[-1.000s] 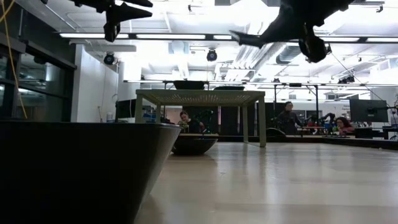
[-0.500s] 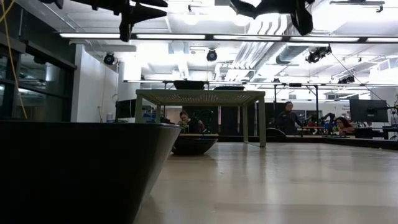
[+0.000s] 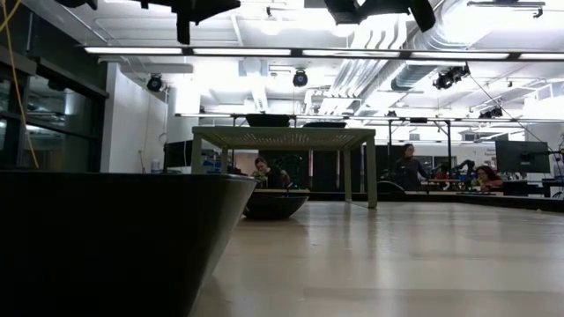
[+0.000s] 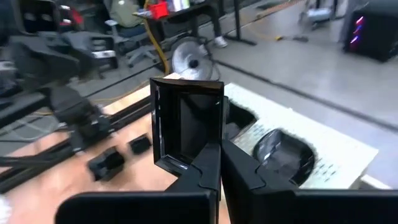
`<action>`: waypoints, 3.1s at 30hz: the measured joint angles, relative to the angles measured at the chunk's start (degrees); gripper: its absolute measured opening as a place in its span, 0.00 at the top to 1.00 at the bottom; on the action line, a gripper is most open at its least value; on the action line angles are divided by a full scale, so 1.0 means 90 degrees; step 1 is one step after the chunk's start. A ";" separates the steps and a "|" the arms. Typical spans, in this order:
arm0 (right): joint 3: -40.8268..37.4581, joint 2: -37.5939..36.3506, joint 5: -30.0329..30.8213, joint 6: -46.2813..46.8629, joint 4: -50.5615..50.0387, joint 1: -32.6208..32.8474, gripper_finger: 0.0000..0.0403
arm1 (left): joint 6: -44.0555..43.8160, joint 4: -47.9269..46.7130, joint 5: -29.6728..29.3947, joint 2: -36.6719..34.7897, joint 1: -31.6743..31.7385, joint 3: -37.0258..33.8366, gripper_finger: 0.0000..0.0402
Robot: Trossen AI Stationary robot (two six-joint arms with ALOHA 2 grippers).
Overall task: Pick & Place Mini shaped plates
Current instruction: Stack the square shaped plate on top of the square shaped plate on the shelf
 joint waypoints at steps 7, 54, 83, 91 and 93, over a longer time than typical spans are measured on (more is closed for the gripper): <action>0.0083 0.0346 0.0155 -0.0808 0.0873 -0.0247 1.00 | 0.0419 0.0261 -0.0320 -0.0002 0.0000 0.0000 0.67; 0.0078 0.1282 0.1485 -0.3146 0.2567 -0.0313 1.00 | 0.1929 0.0233 -0.0953 0.2448 0.0005 0.2066 0.46; 0.0078 0.1279 0.0888 -0.3426 0.2383 -0.0312 1.00 | 0.1858 -0.0008 -0.0986 0.2763 0.0005 0.2380 0.46; 0.0078 0.1279 0.0837 -0.3428 0.2339 -0.0317 1.00 | 0.1861 -0.0008 -0.1031 0.2761 0.0005 0.2380 0.46; 0.0078 0.1279 0.0837 -0.3428 0.2339 -0.0315 1.00 | 0.1860 -0.0010 -0.1090 0.2762 0.0005 0.2380 0.46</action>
